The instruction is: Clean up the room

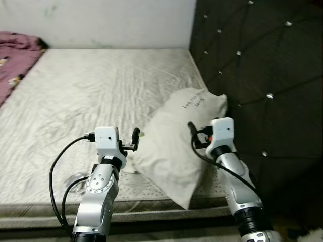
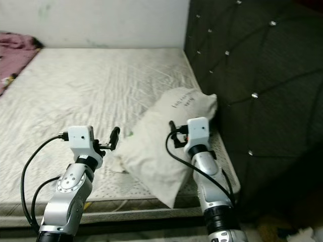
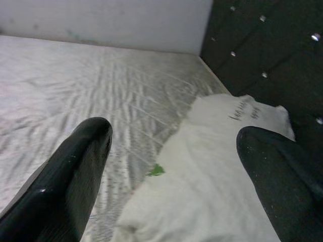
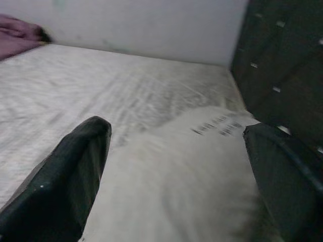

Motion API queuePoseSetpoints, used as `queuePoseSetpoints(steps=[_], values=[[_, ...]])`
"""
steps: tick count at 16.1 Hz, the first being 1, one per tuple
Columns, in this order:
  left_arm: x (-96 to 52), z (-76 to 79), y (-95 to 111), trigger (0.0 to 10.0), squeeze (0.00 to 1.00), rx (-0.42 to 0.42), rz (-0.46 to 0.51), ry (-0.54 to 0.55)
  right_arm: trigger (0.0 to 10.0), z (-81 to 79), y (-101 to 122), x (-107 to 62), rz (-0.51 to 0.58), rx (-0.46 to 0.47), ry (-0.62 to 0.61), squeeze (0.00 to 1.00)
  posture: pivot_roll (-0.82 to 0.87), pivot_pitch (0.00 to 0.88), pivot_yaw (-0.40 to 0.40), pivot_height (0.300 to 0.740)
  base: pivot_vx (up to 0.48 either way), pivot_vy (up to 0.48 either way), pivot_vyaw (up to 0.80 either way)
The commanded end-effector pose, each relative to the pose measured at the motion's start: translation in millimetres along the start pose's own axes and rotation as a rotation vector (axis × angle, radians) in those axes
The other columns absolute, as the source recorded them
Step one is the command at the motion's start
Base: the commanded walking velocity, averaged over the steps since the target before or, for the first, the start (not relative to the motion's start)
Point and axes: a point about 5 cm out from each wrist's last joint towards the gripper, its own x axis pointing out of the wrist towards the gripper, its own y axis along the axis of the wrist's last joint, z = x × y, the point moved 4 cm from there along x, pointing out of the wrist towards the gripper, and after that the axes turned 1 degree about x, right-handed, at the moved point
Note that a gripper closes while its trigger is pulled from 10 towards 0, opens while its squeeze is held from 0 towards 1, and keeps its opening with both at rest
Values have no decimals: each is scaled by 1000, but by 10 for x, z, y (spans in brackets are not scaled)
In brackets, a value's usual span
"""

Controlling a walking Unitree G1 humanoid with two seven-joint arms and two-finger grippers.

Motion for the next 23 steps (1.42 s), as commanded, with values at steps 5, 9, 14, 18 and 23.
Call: queuePoseSetpoints(steps=[5, 9, 14, 18, 23], values=[[19, 7, -5, 10000, 0, -49, -9, 3, 10000, -38, 39, 39, 4, 12, 11, 0, 55, 0, -29, 740, 0, 480, 0], [16, 3, -8, 10000, 0, -58, -14, 10, 10000, -34, 28, 34, -1, 38, 7, 0, 53, 0, -31, 740, 0, 480, 0], [19, 8, -14, 10000, 0, -70, -14, 12, 10000, -52, 28, 45, -5, 45, 18, 0, 56, 0, -37, 740, 0, 480, 0], [19, 2, -25, 10000, 0, -72, -18, 17, 10000, -60, 31, 53, -4, 51, 23, 0, 57, 0, -36, 740, 0, 480, 0], [16, -84, 2, 10000, 0, -45, 1, 58, 10000, -18, 75, 56, 12, 62, 5, 0, 55, 0, -33, 740, 0, 480, 0]])
